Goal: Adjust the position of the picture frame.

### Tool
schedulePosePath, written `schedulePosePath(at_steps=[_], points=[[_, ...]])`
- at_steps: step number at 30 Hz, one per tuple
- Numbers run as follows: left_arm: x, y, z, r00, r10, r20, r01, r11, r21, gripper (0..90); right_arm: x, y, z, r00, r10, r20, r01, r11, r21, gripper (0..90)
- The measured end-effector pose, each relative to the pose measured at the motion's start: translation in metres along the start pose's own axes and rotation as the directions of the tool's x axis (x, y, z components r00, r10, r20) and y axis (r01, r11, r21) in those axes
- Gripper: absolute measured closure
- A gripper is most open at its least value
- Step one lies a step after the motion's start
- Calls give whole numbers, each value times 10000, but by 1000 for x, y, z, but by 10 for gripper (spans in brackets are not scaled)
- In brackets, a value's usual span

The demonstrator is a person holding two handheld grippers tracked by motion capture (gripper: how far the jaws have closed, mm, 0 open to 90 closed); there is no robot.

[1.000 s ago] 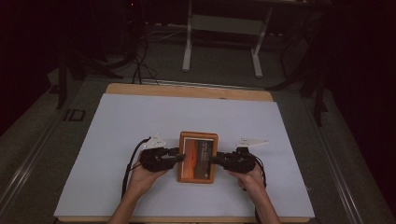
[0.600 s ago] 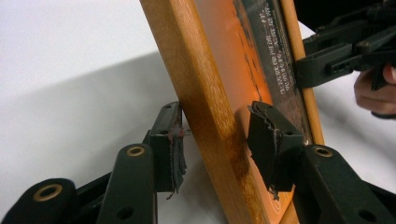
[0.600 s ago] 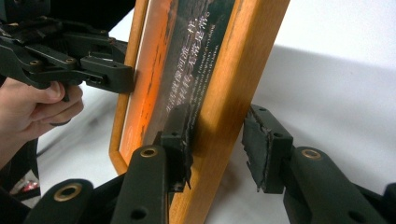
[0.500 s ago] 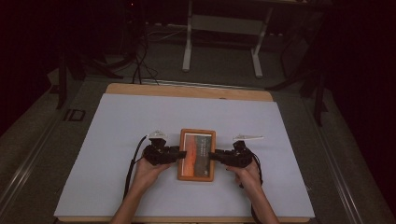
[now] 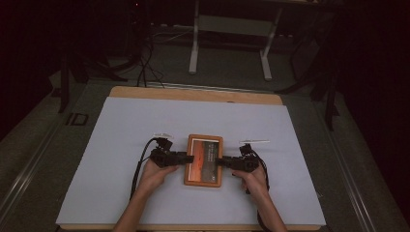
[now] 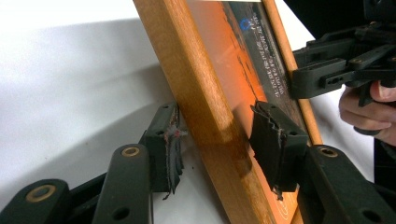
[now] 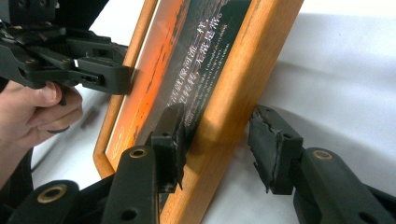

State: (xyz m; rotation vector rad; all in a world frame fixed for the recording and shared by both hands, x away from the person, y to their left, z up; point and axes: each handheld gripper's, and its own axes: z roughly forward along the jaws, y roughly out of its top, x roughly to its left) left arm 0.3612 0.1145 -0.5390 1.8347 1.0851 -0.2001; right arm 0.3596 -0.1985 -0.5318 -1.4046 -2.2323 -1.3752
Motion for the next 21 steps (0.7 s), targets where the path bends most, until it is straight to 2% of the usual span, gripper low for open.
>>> schedulePosePath(at_steps=[6, 8, 10, 15, 18, 21], points=[[-2, 0, 0, 9997, 215, -121, -215, 9998, 8, 520, -2, 0, 1, 9999, 86, -96, -86, 10000, -25, 558], [-6, -1, 1, 9980, 457, -432, -456, 9990, 15, 497, -1, 0, 1, 10000, -60, -36, 60, 10000, 48, 547], [-11, -2, -1, 9949, 521, -861, -525, 9986, -33, 461, 1, 0, 1, 9996, -248, 105, 248, 9997, 54, 534], [-16, -10, -17, 9905, 357, -1331, -465, 9958, -790, 437, 2, 0, -6, 9981, -501, 363, 505, 9987, -103, 516], [-21, -13, -27, 9835, 616, -1701, -805, 9910, -1071, 440, 3, 1, -13, 9971, -560, 518, 579, 9976, -370, 511], [-24, -17, -36, 9813, 516, -1854, -788, 9866, -1426, 441, 6, 3, -20, 9937, -613, 942, 676, 9955, -657, 501]])
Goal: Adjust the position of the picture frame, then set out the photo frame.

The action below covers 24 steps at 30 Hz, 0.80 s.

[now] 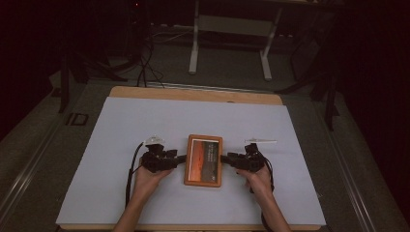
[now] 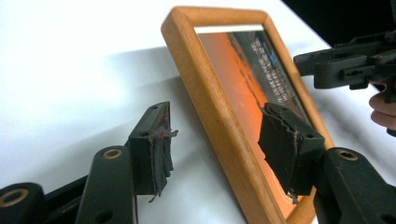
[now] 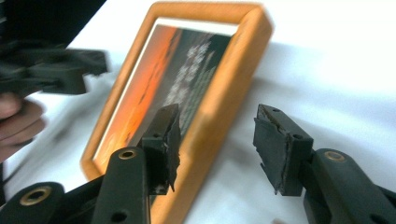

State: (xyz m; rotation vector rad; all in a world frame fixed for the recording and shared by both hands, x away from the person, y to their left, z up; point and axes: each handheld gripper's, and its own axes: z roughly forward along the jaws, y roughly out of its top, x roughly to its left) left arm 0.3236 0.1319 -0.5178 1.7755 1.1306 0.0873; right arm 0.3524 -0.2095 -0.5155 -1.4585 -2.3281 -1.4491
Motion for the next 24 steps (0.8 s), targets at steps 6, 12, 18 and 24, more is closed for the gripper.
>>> schedulePosePath(at_steps=[6, 12, 18, 24], points=[[-2, -7, -15, 9997, 26, -234, -40, 9984, -566, 441, 6, 6, -7, 9959, -460, 784, 491, 9981, -382, 460], [-6, -13, -22, 10000, 68, -67, -73, 9977, -679, 450, 17, 10, -3, 9800, -1378, 1434, 1414, 9898, -152, 408], [-15, -22, -28, 9992, 362, -172, -369, 9984, -435, 448, 31, 17, 3, 9382, -2615, 2268, 2634, 9644, 221, 441], [-17, -23, -28, 9972, 703, -267, -712, 9969, -321, 447, 32, 27, 3, 9189, -2959, 2608, 3034, 9528, 123, 741]])
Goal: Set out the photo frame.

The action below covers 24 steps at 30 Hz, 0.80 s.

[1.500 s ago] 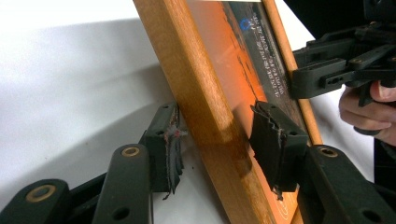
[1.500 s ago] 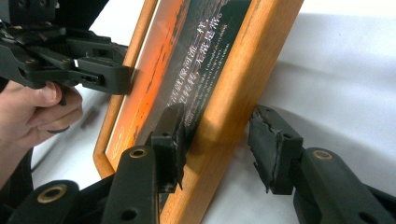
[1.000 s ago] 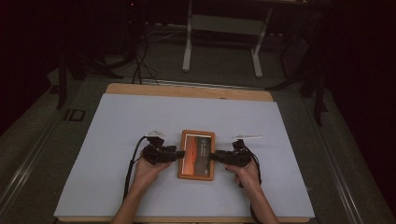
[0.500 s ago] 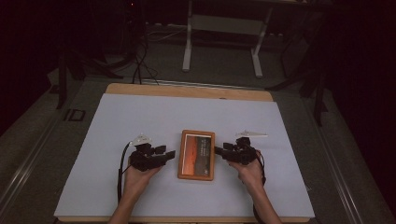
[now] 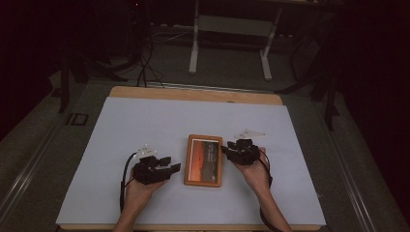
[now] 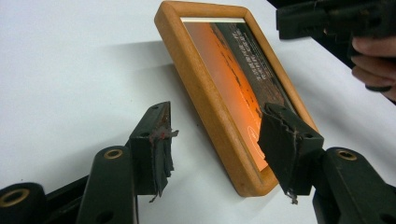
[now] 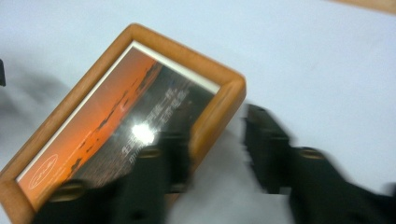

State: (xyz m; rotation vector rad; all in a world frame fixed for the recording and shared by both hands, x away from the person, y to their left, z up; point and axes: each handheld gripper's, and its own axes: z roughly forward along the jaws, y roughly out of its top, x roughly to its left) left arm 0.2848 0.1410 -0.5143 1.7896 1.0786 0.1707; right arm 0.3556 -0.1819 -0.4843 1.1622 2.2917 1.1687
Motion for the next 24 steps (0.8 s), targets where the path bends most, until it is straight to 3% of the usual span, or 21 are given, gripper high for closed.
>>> schedulePosePath(at_steps=[4, 14, 24], points=[[-3, -1, 2, 9996, 261, -65, -261, 9996, 115, 446, -2, 6, 1, 9999, -169, -4, 169, 9998, -47, 897], [-3, -2, 4, 9997, 225, 93, -228, 9993, 285, 452, 7, 23, 25, 9947, -1029, 62, 1027, 9944, 249, 900], [-4, -3, 4, 9994, 308, 179, -313, 9990, 311, 451, 6, 23, 36, 9963, -848, 158, 843, 9960, 305, 900]])
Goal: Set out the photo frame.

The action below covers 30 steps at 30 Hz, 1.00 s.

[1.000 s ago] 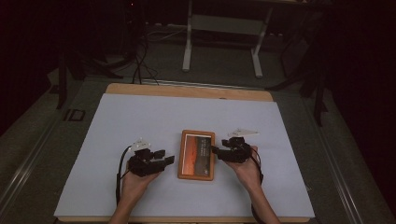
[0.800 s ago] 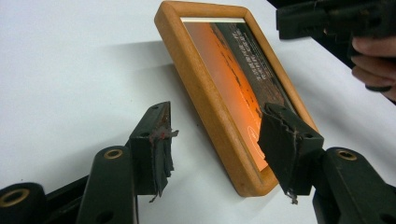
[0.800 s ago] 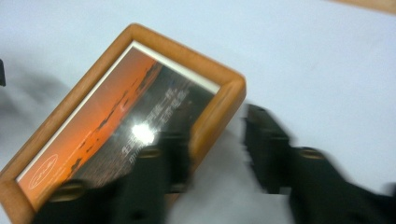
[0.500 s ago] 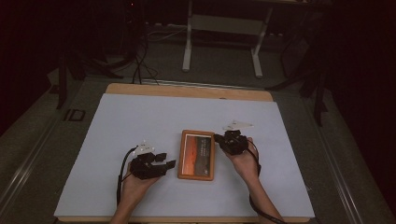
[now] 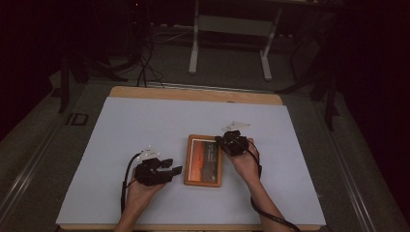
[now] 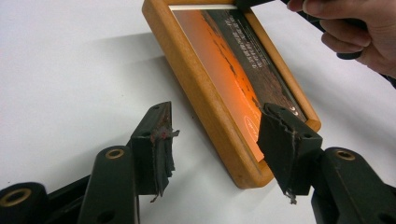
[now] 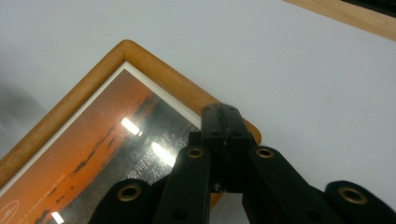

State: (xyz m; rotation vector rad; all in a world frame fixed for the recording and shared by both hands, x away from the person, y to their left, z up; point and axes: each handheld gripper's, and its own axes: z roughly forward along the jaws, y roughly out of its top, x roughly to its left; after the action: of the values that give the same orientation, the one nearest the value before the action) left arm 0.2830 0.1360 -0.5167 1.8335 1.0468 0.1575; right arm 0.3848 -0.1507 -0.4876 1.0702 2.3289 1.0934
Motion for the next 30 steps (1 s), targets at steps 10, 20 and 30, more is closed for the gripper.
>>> schedulePosePath(at_steps=[10, 20, 30], points=[[0, 1, -1, 10000, -63, 49, 64, 9999, -91, 451, 1, -1, 2, 10000, -41, 3, 41, 10000, 4, 900], [1, 3, -4, 9997, -163, 185, 168, 9995, -276, 445, -5, -5, 3, 9998, 217, 45, -218, 9997, 132, 900], [-8, 7, -6, 9999, 98, 97, -94, 9991, -420, 400, -16, -13, 6, 9978, 650, 96, -653, 9972, 361, 900]])
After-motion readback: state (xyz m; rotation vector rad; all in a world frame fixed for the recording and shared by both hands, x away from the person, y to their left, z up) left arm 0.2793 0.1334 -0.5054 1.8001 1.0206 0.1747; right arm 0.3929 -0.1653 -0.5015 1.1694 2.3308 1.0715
